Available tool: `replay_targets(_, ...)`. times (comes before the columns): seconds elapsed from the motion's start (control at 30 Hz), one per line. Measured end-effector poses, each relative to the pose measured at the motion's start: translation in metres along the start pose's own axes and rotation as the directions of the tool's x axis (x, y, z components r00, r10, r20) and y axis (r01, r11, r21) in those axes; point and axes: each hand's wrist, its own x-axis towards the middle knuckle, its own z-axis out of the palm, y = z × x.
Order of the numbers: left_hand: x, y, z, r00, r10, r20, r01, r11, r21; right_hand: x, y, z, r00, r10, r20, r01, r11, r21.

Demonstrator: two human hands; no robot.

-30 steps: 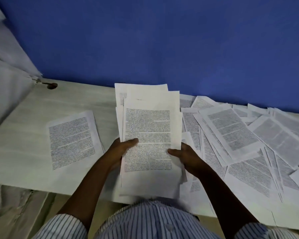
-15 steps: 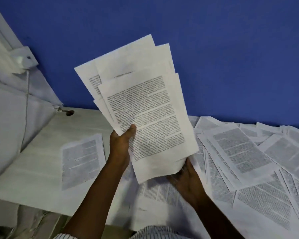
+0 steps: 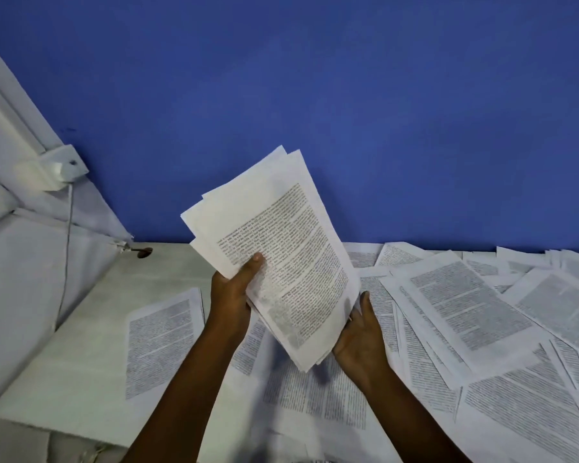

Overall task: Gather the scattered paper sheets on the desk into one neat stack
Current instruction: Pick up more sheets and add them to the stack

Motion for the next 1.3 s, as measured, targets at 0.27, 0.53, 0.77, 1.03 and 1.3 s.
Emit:
replay_targets(0.27,-0.024,-0.042,0.018,0.994,-0.053,-0.091,0.070,0.979,0.190,0.003,-0.009,-0.009,0.999,0.037,0.013,-0.033,0.972,-0.233)
replay_targets(0.53,-0.027,-0.018,-0.019,0.975,-0.196,0.104,0.177,0.969,0.172,0.000,-0.041,-0.045,0.996,-0.093,-0.011,0.082,0.924,-0.373)
replay_targets(0.77,-0.052,-0.030,-0.058,0.783,-0.597,0.175,0.526,0.786,0.327,-0.027,-0.014,-0.024,0.968,0.226,0.112,-0.132,0.831,-0.540)
replay_targets(1.03,-0.023,-0.031,-0.082,0.841,-0.532,0.098,0.455,0.794,0.404,-0.020,0.021,-0.012,0.991,0.132,0.011,-0.103,0.823,-0.558)
replay_targets(1.3,0.002,-0.025,-0.158,0.826,-0.554,0.105,0.521,0.821,0.234,-0.017,0.089,0.023,0.978,0.194,-0.074,-0.201,0.797,-0.570)
